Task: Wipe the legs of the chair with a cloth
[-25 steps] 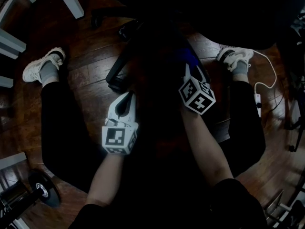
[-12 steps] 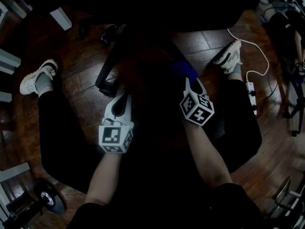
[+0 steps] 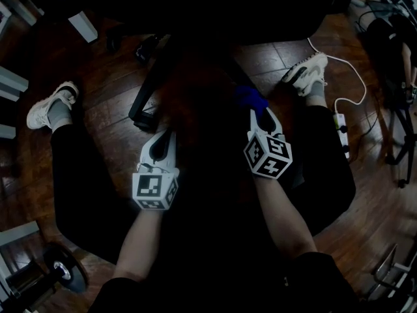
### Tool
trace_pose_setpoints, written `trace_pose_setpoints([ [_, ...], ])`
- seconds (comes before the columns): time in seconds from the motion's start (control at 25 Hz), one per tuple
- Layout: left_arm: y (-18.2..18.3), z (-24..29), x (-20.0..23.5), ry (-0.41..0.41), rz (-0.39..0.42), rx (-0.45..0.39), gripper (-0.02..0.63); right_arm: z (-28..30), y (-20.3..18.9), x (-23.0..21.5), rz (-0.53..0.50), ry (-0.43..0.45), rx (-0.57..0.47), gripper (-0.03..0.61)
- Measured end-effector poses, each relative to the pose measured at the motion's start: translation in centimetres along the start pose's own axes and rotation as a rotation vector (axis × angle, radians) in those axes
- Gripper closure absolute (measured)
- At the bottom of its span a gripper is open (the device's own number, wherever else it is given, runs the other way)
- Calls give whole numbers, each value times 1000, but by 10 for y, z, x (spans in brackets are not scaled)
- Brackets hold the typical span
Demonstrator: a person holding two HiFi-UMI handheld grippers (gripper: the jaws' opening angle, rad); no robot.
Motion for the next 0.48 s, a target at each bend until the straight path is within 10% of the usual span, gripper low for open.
trace_pose_setpoints([
  [0.48, 20, 3, -39, -89, 39, -15, 611, 103, 114, 67, -488, 228, -107, 451],
])
Point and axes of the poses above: the fingertips, and each gripper's own axes: z forward along the fingers, x to its left, y out of its top, the point moved 5 cm from there along -z, backward along the fingers, and after that the axes turned 9 degrees about -z, right-handed, at the moved point
